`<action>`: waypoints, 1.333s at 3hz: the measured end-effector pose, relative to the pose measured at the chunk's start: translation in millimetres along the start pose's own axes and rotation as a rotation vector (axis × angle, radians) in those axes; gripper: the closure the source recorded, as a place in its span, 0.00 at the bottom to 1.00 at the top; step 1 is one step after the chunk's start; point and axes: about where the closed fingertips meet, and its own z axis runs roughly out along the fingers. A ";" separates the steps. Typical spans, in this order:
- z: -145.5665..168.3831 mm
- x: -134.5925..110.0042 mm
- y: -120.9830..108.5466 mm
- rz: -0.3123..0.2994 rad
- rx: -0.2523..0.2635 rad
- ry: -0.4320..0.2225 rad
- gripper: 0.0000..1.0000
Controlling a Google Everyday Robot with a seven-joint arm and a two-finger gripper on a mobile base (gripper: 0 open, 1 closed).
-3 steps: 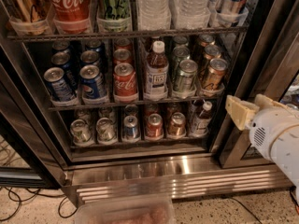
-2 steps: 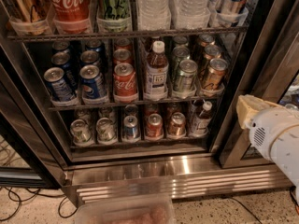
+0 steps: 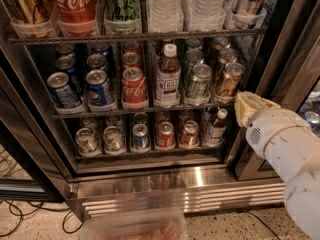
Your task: Pick redbull can from top shelf of fridge
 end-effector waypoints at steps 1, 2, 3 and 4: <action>19.1 -16.4 17.1 0.025 -0.070 -0.124 1.00; 23.4 -42.4 27.2 0.020 -0.117 -0.263 1.00; 20.4 -54.6 28.9 0.020 -0.124 -0.314 1.00; 20.5 -54.6 28.9 0.020 -0.124 -0.314 1.00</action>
Offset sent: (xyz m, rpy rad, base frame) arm 0.0318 0.0337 0.0674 0.0932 -0.4427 0.1421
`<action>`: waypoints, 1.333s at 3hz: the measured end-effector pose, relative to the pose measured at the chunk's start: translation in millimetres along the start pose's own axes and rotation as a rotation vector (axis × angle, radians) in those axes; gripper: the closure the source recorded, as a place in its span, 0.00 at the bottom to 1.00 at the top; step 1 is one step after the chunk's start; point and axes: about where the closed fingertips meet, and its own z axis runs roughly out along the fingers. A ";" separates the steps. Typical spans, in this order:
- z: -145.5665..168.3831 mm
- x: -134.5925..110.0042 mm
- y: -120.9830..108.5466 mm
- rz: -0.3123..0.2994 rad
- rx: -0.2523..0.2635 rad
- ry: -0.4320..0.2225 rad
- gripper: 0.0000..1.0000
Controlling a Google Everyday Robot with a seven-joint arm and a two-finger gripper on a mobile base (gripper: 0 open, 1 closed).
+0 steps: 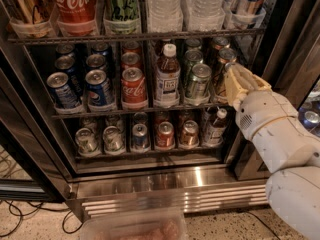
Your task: Pick redbull can from top shelf of fridge
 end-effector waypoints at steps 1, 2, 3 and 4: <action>6.2 -5.2 -4.8 -0.010 0.005 -0.018 1.00; 16.5 -17.0 -14.5 -0.024 0.020 -0.060 1.00; 24.9 -26.9 -22.1 -0.039 0.033 -0.093 1.00; 32.7 -36.6 -27.1 -0.055 0.038 -0.127 0.88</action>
Offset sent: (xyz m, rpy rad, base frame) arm 0.0307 -0.0252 0.0314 -0.0118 -0.1119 -0.0589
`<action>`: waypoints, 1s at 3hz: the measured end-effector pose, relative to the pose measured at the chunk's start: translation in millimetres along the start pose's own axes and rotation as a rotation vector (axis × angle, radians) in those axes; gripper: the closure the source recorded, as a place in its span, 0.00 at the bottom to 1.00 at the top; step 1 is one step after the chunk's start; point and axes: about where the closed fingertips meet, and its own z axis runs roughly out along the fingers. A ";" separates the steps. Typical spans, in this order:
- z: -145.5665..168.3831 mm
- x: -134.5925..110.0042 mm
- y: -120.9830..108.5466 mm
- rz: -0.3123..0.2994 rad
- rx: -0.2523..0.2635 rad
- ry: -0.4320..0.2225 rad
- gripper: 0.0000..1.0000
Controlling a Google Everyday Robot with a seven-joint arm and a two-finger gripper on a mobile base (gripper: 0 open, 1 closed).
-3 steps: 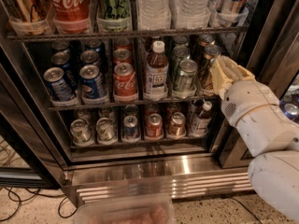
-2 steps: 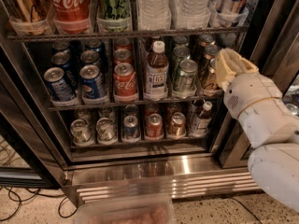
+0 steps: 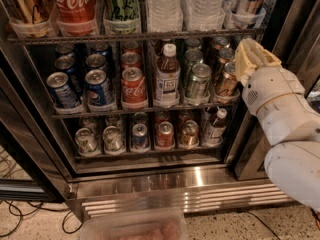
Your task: Pick redbull can from top shelf of fridge
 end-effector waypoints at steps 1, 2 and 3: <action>6.4 -5.7 -3.4 -0.012 0.003 -0.026 0.79; 12.8 -12.2 -4.3 -0.023 0.000 -0.053 0.73; 19.6 -21.1 -2.1 -0.038 -0.015 -0.082 0.68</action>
Offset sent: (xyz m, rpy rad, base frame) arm 0.0170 -0.0060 0.0186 -0.0191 -0.0812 -0.0112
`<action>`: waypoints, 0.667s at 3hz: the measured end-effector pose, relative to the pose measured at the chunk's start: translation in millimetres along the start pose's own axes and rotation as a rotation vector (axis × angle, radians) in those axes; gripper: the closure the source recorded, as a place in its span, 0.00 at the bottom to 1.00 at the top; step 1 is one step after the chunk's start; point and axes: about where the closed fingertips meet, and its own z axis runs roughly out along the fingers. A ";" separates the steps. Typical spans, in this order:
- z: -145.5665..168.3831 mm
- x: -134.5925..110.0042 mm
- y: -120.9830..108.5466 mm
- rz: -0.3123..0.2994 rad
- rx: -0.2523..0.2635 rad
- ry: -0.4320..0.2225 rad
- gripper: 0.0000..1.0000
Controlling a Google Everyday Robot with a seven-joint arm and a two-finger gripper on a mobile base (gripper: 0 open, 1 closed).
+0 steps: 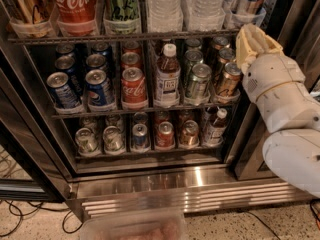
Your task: Pick redbull can from top shelf of fridge
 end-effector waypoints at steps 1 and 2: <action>5.7 -7.9 1.9 -0.013 -0.013 -0.024 0.63; 10.5 -15.2 3.4 -0.026 -0.023 -0.043 0.56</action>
Offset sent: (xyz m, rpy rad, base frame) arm 0.0089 0.0041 0.0210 -0.0354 -0.0644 0.0171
